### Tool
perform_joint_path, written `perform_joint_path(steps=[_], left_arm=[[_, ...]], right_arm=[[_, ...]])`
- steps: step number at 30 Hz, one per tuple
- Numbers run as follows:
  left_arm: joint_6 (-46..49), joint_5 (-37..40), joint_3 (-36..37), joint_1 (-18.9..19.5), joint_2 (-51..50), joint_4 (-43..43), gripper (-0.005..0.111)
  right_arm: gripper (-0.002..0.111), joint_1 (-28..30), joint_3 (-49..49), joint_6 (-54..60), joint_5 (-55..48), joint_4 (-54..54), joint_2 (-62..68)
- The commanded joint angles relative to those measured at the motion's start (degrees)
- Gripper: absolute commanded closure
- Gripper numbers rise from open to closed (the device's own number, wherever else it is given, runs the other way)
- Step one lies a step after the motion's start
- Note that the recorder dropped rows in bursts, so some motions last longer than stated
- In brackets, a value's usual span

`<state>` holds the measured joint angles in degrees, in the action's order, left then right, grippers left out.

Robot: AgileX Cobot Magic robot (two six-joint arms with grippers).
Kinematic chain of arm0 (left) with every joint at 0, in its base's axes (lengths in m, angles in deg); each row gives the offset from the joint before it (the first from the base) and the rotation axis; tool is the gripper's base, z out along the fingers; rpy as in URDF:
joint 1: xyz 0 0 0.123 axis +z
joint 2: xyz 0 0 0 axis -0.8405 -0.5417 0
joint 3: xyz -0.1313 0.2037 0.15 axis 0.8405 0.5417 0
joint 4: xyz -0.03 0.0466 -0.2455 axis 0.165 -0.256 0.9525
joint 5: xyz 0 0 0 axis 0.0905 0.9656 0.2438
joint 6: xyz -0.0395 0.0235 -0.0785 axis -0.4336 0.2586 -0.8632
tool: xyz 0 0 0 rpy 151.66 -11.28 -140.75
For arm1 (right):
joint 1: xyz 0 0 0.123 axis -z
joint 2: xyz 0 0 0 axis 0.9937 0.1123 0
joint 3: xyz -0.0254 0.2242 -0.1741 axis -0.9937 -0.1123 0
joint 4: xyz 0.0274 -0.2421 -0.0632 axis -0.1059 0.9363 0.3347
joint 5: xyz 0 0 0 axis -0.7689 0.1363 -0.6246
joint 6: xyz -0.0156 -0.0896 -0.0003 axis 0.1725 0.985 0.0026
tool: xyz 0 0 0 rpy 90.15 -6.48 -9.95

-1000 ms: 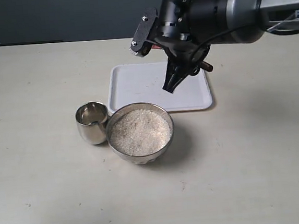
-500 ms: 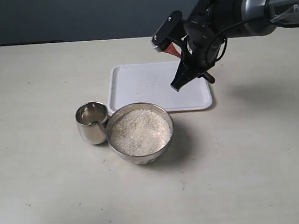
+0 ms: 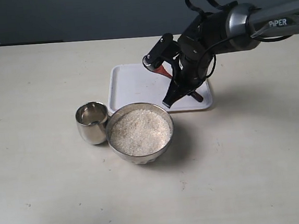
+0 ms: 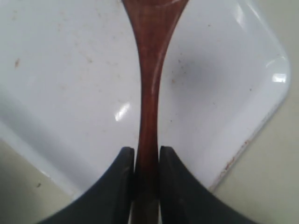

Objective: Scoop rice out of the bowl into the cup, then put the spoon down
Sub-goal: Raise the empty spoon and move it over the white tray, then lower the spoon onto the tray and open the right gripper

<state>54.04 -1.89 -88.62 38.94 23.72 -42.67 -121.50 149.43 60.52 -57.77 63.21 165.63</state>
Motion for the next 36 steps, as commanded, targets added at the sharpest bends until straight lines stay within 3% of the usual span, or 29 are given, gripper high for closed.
perform_joint_path(steps=[1, 11, 13, 18, 21, 31, 36], left_arm=[[-0.15, -0.68, -0.14, -0.18, 0.25, -0.11, 0.106], [-0.15, -0.68, -0.14, -0.18, 0.25, -0.11, 0.106], [-0.15, -0.68, -0.14, -0.18, 0.25, -0.11, 0.106], [-0.15, -0.68, -0.14, -0.18, 0.25, -0.11, 0.106], [-0.15, -0.68, -0.14, -0.18, 0.25, -0.11, 0.106], [-0.15, -0.68, -0.14, -0.18, 0.25, -0.11, 0.106], [-0.15, -0.68, -0.14, -0.18, 0.25, -0.11, 0.106]], right_arm=[[0.109, 0.27, -0.30, 0.77, 1.90, 0.26, 0.36], [0.108, 0.27, -0.30, 0.29, 3.01, 0.61, 0.37], [0.101, 0.27, -0.30, 0.29, 3.01, 0.46, 0.37], [0.068, 0.27, -0.30, 0.29, 3.05, 0.46, 0.37], [0.056, 0.27, -0.30, 0.12, 2.93, 0.46, 0.37], [0.059, 0.27, -0.30, -2.13, -3.51, 0.63, -4.73], [0.084, 0.27, -0.30, -3.03, -12.43, 0.63, -9.89]])
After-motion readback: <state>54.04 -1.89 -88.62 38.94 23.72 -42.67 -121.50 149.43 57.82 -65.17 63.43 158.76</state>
